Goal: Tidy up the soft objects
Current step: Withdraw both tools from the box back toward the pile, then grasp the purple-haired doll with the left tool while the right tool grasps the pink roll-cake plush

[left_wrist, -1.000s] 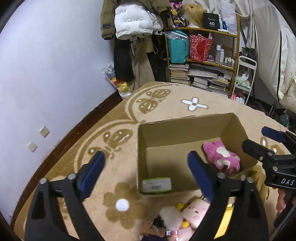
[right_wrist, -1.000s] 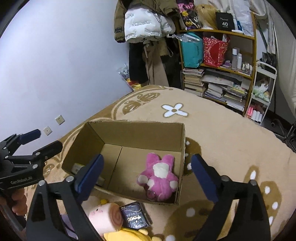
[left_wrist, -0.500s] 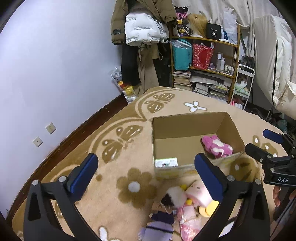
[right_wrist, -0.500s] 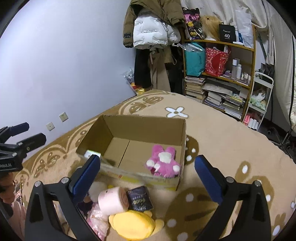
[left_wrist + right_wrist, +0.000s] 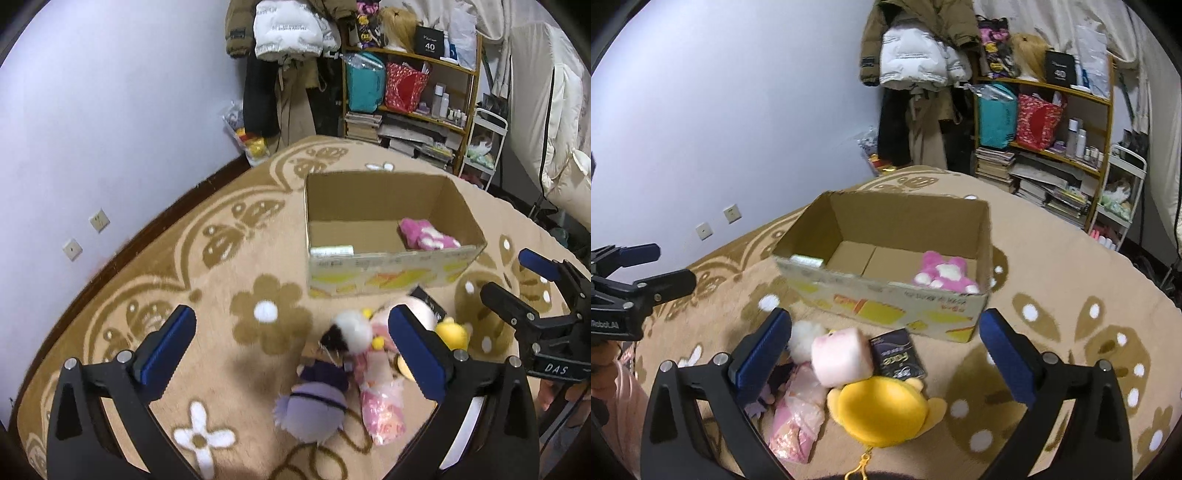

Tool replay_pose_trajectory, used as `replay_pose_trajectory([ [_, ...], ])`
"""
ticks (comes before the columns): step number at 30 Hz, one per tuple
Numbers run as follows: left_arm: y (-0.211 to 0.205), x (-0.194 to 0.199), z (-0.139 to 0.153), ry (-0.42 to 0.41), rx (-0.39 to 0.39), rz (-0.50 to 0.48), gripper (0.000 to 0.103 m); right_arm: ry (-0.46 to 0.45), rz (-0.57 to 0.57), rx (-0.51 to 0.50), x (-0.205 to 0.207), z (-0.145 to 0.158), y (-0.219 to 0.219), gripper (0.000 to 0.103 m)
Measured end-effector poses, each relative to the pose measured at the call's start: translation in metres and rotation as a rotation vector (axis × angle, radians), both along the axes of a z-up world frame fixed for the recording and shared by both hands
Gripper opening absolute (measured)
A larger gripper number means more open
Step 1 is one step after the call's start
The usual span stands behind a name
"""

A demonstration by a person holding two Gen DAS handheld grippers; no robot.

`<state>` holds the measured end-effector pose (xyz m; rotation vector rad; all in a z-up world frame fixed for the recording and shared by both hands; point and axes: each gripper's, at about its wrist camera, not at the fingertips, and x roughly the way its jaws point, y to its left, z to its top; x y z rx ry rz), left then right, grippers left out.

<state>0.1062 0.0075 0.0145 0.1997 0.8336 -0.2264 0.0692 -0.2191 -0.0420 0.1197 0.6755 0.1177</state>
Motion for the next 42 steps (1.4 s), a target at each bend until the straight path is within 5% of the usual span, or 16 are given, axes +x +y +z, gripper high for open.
replay_pose_trajectory([
  [14,0.013,0.000,-0.048,0.153,0.039,0.023,0.103,0.009,0.056,-0.014,-0.008,-0.029,0.023,0.103],
  [22,0.013,0.005,-0.072,0.223,0.066,-0.018,0.103,0.091,0.087,0.050,0.008,-0.057,0.019,0.098],
  [30,-0.006,0.005,-0.097,0.276,0.169,-0.065,0.103,0.092,0.119,0.065,0.023,-0.068,0.024,0.097],
  [42,-0.013,0.018,-0.131,0.405,0.201,-0.071,0.103,0.124,0.195,0.089,0.046,-0.087,0.043,0.083],
])
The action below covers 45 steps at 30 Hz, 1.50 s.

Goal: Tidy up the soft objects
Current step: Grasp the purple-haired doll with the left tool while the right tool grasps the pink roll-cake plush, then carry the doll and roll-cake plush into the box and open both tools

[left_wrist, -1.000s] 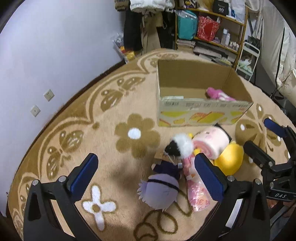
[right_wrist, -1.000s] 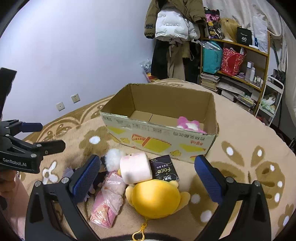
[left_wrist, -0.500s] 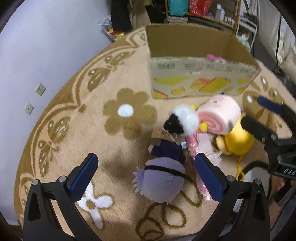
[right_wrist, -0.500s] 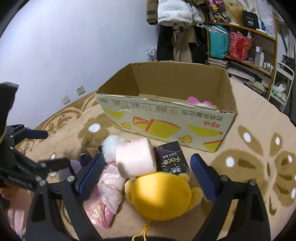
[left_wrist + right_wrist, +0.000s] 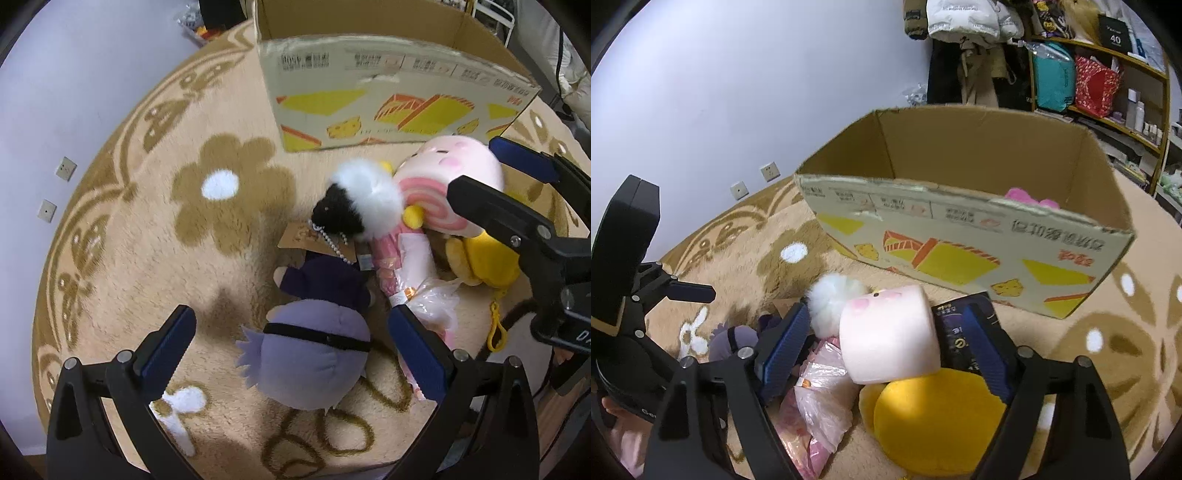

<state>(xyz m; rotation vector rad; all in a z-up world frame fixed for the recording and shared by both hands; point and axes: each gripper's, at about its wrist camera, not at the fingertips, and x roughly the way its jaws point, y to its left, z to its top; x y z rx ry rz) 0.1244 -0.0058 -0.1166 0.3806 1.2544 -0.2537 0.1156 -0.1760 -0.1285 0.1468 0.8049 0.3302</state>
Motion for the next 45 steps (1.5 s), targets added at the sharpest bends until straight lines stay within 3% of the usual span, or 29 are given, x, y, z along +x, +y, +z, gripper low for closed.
replay_pose_trajectory([
  [5,-0.002,0.005,-0.014,0.044,0.016,0.004,0.103,0.031,-0.004,0.018,0.004,-0.009,-0.002,0.080],
  [13,-0.004,0.011,-0.031,0.102,0.038,0.006,0.101,0.064,0.004,0.023,0.008,-0.018,-0.004,0.059],
  [23,-0.004,0.014,-0.043,0.160,0.025,0.016,0.067,0.065,0.006,0.022,0.007,-0.015,-0.005,0.048],
  [26,-0.004,0.012,-0.041,0.153,0.012,0.013,0.063,0.052,0.005,0.015,0.004,-0.012,-0.005,0.046],
  [28,-0.003,0.010,-0.037,0.134,0.013,0.011,0.062,0.046,0.005,0.017,0.003,-0.009,-0.006,0.045],
  [35,0.002,0.000,0.003,-0.057,-0.033,0.065,0.062,0.014,-0.023,0.028,-0.004,0.003,-0.014,0.044],
  [45,0.002,-0.018,0.053,-0.305,-0.074,0.053,0.063,-0.074,-0.060,0.034,-0.020,0.028,-0.025,0.044],
])
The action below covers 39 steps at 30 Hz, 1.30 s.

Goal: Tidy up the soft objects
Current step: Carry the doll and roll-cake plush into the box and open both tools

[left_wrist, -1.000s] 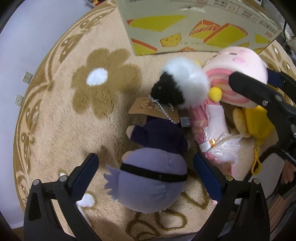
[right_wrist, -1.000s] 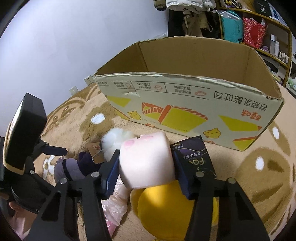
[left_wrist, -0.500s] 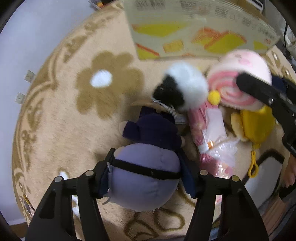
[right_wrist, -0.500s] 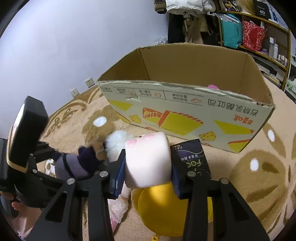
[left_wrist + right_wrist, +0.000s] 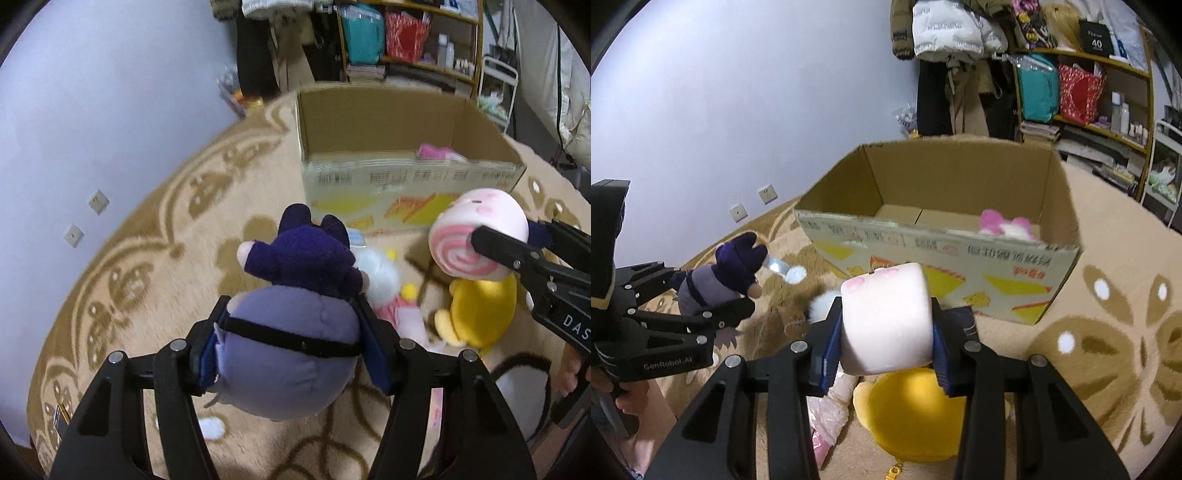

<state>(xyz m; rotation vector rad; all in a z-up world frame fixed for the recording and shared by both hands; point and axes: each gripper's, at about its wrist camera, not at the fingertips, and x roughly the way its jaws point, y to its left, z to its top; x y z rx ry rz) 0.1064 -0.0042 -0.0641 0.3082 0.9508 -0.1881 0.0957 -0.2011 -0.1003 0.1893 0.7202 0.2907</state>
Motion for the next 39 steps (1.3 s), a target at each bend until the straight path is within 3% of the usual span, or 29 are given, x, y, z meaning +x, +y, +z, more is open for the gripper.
replay_pose_trajectory([
  [6,-0.002,0.003,0.016,-0.111,-0.013,-0.022,0.063,-0.029,-0.020,0.012,-0.003,0.015,-0.008,0.044],
  [13,-0.008,0.014,0.031,-0.184,-0.061,-0.030,0.063,-0.080,-0.036,0.015,-0.007,0.033,-0.018,0.044],
  [19,-0.018,0.028,0.050,-0.255,-0.039,-0.066,0.063,-0.101,-0.078,0.026,-0.008,0.043,-0.031,0.044],
  [22,-0.020,0.036,0.058,-0.264,-0.067,-0.063,0.063,-0.120,-0.094,0.016,-0.007,0.048,-0.033,0.044],
  [27,-0.033,0.044,0.074,-0.326,-0.043,-0.094,0.063,-0.157,-0.121,-0.022,-0.001,0.061,-0.036,0.044],
  [32,-0.044,0.054,0.095,-0.360,-0.087,-0.107,0.063,-0.181,-0.143,-0.076,0.008,0.071,-0.042,0.044],
  [39,-0.060,0.069,0.107,-0.406,-0.069,-0.128,0.064,-0.183,-0.159,-0.111,0.019,0.068,-0.056,0.044],
])
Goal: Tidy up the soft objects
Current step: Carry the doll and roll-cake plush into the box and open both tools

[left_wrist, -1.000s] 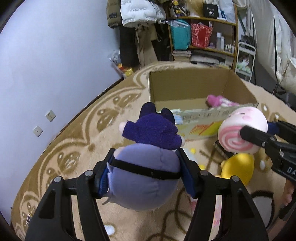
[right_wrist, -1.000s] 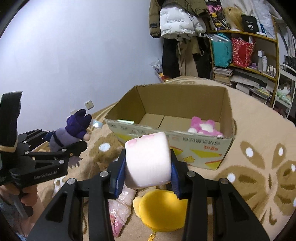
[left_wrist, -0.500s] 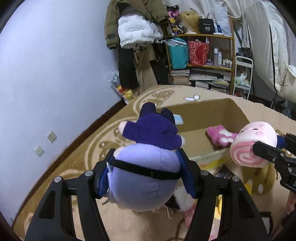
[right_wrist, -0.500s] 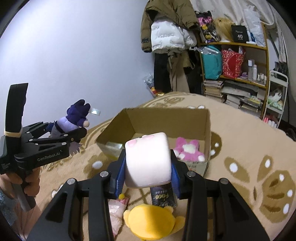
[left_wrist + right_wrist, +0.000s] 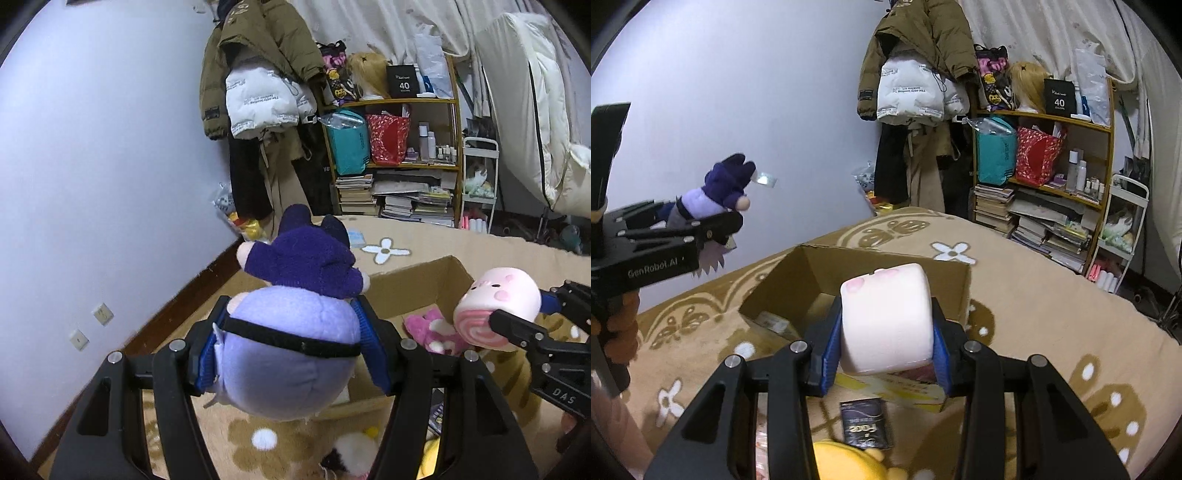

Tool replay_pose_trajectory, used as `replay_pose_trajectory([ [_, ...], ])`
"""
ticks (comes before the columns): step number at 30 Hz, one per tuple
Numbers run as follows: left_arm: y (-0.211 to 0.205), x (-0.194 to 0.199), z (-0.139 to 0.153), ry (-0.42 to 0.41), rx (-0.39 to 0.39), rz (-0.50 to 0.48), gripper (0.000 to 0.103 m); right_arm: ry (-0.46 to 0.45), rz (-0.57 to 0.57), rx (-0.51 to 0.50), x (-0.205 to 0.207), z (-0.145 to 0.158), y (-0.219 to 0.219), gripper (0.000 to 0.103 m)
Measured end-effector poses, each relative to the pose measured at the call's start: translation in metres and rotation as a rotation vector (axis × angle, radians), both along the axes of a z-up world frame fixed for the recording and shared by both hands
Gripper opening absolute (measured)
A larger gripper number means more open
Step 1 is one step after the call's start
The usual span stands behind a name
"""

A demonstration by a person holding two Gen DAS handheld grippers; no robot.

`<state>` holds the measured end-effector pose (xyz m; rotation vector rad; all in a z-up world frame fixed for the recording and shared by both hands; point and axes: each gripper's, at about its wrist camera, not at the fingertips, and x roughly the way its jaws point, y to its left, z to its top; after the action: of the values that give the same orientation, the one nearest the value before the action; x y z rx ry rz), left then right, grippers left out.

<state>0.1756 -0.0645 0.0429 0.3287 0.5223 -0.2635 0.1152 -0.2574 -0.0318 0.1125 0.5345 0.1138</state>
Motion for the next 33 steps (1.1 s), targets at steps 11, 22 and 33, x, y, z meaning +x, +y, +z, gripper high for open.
replay_pose_trajectory([
  [11,-0.013,0.020,-0.021,0.026,0.029,-0.034,0.064,0.013,-0.002,-0.016,0.015,-0.015,-0.006,0.044],
  [22,-0.033,0.028,-0.059,0.127,0.033,-0.092,0.065,0.046,0.020,-0.001,0.023,-0.034,0.000,0.045],
  [33,-0.046,0.027,-0.082,0.160,0.077,-0.093,0.066,0.056,0.020,0.036,0.026,-0.039,-0.006,0.047],
])
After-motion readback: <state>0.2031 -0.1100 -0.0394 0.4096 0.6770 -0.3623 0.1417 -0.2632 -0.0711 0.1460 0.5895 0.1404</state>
